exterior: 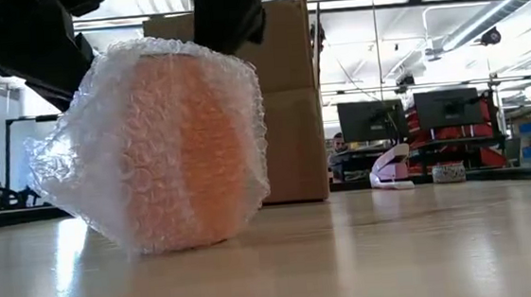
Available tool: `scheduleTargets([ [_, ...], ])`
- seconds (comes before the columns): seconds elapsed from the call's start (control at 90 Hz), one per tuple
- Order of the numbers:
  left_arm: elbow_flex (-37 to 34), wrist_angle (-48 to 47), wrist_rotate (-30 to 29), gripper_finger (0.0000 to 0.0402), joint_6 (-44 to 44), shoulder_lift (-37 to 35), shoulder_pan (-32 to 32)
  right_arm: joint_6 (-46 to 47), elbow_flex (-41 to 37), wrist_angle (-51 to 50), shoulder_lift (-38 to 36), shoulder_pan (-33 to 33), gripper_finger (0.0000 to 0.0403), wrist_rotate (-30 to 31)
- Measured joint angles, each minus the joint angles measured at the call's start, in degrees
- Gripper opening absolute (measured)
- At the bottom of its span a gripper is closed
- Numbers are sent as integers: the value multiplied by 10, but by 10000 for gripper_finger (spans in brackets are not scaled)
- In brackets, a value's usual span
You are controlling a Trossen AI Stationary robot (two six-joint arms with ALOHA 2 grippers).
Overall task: Wrap mug
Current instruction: Wrap the orange mug with transparent bubble wrap
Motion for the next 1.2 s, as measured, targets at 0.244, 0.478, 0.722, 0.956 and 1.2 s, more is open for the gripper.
scheduleTargets([
  [0.244,0,1,0,0,0,0,0,-3,1,6,39,0,2,-1],
  [0.478,0,1,0,0,4,0,0,-17,2,13,56,0,2,-5],
  [0.722,0,1,0,0,4,0,0,-18,1,7,10,0,2,-15],
  [0.956,-1,3,0,0,4,0,0,8,3,27,-18,3,2,-54],
  [1.2,-1,1,0,0,4,0,0,16,4,81,6,14,2,-116],
])
